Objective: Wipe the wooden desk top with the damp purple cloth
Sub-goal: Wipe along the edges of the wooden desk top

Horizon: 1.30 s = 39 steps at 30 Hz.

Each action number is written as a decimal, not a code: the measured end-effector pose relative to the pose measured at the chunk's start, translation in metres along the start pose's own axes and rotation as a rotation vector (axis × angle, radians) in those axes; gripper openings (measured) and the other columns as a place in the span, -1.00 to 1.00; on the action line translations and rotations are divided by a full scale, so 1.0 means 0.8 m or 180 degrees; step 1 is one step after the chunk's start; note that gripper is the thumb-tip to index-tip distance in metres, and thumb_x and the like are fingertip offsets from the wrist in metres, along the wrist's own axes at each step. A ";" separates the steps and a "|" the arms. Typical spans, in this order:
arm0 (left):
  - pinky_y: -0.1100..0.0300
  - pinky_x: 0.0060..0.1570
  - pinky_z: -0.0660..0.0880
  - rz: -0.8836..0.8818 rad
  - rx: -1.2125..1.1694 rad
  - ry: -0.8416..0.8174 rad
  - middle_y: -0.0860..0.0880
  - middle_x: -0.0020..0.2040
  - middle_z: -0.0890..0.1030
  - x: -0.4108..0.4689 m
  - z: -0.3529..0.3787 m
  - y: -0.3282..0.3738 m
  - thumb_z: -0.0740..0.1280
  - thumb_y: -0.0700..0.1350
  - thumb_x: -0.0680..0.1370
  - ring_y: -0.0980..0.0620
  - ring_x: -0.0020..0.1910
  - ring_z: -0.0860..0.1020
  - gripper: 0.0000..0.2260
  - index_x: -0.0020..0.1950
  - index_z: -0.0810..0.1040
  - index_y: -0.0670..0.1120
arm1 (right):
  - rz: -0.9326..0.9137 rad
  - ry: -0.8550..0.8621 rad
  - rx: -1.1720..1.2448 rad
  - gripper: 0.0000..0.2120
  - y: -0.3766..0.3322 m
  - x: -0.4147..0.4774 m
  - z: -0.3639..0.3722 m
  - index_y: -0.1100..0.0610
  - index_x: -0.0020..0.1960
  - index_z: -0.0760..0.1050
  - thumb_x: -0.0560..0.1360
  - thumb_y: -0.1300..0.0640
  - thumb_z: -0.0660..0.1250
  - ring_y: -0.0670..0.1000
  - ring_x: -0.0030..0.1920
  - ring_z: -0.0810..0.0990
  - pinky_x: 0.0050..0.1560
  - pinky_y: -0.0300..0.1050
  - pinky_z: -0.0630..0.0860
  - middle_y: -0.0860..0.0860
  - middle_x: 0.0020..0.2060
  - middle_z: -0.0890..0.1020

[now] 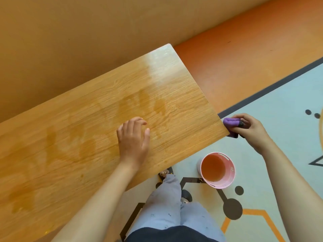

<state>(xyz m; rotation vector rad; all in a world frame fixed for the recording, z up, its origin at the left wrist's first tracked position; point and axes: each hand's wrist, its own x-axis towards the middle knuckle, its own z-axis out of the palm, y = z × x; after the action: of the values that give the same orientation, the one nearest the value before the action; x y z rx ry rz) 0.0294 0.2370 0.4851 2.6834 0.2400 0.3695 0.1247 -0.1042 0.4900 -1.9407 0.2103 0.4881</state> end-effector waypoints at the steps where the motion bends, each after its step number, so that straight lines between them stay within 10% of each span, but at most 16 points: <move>1: 0.09 0.20 0.25 -0.0084 -0.0056 0.0014 -0.05 0.12 0.56 0.021 0.001 -0.006 0.18 -0.06 0.55 -0.01 0.13 0.46 -0.77 0.09 0.54 -0.12 | 0.0035 -0.0068 0.0016 -0.74 -0.003 0.005 0.001 0.19 0.07 0.51 0.44 0.44 0.35 -0.23 -0.30 0.55 -0.39 -0.48 0.37 0.10 -0.12 0.59; 16: 0.04 0.34 0.23 -0.0454 0.0149 -0.0378 -0.10 0.31 0.43 0.271 0.049 -0.064 0.27 -0.05 0.54 -0.10 0.33 0.35 -0.63 0.31 0.41 -0.13 | 0.0543 -0.0390 0.0236 -0.75 -0.010 0.034 -0.007 0.16 0.01 0.54 0.44 0.46 0.34 0.08 -0.25 0.50 -0.28 -0.08 0.32 0.15 -0.17 0.60; 31: 0.03 0.31 0.24 -0.0567 0.0195 -0.0221 -0.07 0.26 0.48 0.273 0.071 -0.080 0.29 0.05 0.51 -0.07 0.29 0.38 -0.63 0.26 0.46 -0.07 | 0.0168 -0.0401 0.0612 -0.74 -0.085 0.121 0.047 0.20 0.08 0.51 0.44 0.43 0.35 -0.17 -0.29 0.54 -0.34 -0.40 0.41 0.03 -0.13 0.60; 39: -0.01 0.31 0.25 -0.0563 0.0158 -0.0132 -0.07 0.26 0.48 0.272 0.074 -0.082 0.26 0.07 0.49 -0.08 0.27 0.38 -0.60 0.27 0.45 -0.07 | 0.0332 -0.0619 0.0465 -0.76 -0.068 0.126 0.033 0.18 0.00 0.54 0.43 0.46 0.35 -0.04 -0.20 0.57 -0.31 -0.25 0.48 0.07 -0.11 0.62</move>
<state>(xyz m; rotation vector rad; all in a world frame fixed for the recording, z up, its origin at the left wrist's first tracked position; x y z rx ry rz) 0.2465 0.3214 0.4532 2.6888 0.4759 0.2563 0.2286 -0.0499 0.4833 -1.7338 0.2166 0.7072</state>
